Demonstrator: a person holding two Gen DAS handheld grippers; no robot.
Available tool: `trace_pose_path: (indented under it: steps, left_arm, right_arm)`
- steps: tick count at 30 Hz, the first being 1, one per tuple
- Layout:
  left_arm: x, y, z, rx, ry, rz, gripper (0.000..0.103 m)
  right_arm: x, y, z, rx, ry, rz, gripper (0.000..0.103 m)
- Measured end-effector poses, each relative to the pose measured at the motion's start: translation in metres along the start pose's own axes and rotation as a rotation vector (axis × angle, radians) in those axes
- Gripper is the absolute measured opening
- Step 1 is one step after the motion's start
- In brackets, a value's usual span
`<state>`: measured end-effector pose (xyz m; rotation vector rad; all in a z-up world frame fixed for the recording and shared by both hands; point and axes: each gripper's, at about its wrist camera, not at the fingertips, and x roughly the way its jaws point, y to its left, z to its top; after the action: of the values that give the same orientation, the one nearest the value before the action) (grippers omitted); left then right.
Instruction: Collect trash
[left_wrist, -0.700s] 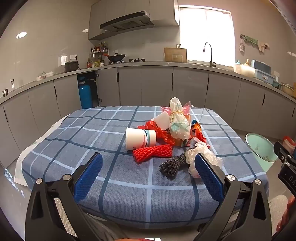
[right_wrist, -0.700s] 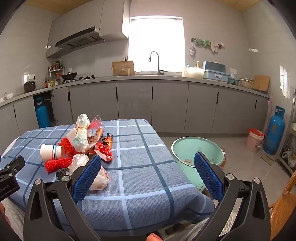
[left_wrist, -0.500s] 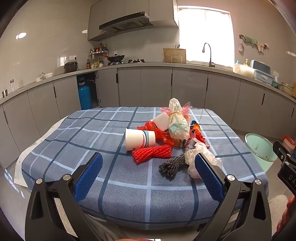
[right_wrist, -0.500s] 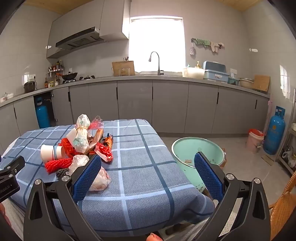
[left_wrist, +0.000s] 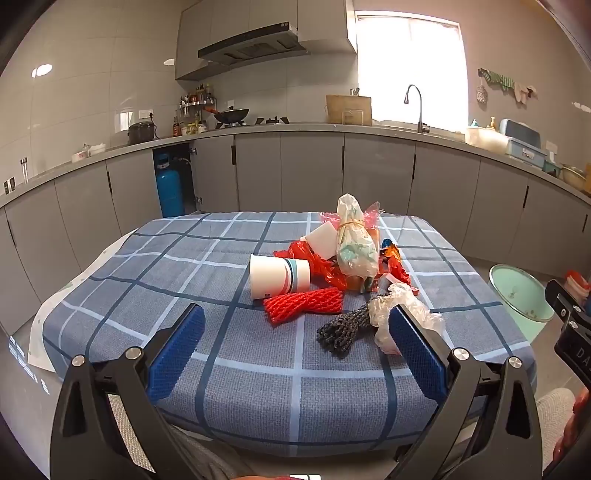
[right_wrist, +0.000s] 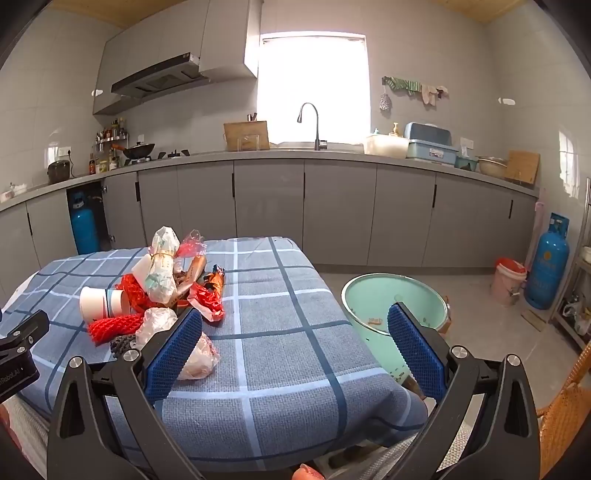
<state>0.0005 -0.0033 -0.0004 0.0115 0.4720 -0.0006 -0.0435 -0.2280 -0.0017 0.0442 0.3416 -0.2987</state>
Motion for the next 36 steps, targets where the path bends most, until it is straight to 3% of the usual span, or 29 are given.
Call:
trace_pose_path:
  steps: [36]
  left_arm:
    - [0.0,0.0035,-0.0031,-0.005,0.012,-0.004,0.098]
  right_arm:
    - [0.0029,0.0006,-0.0019,-0.003,0.016,0.003,0.099]
